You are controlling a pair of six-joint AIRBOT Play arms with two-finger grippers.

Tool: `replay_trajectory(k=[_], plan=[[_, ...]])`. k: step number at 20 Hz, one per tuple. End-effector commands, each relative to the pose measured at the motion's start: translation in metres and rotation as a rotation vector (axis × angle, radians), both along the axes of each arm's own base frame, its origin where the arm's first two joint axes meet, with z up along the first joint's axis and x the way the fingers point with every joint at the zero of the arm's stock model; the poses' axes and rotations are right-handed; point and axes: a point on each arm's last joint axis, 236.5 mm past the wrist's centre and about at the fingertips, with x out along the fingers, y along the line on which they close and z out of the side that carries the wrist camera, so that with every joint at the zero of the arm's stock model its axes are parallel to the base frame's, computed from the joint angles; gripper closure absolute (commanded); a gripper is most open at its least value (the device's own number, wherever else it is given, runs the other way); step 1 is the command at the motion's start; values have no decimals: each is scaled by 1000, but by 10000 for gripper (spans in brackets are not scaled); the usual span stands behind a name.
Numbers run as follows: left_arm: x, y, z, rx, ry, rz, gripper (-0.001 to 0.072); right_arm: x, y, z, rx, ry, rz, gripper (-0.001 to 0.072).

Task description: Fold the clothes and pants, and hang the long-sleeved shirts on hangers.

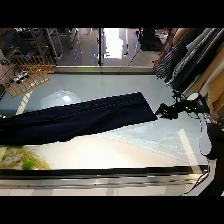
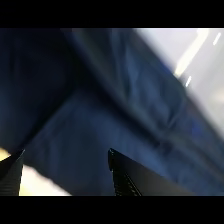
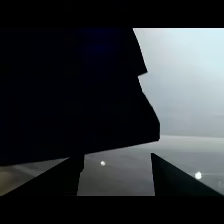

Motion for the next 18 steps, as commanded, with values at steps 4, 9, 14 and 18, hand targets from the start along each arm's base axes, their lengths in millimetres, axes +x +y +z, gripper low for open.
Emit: replay_trajectory(k=[4,9,14,18], plan=[[-31,-23,-47,-56,134,1,147,-8,30,-32,143,49,-173,185],[-14,-11,-58,-2,111,61,108,41,54,-47,143,-60,-298,168],[18,-20,-85,0,119,114,121,72,76,-51,163,-88,-300,193],[46,-17,-82,40,63,204,694,96,86,-47,161,-125,-308,459]])
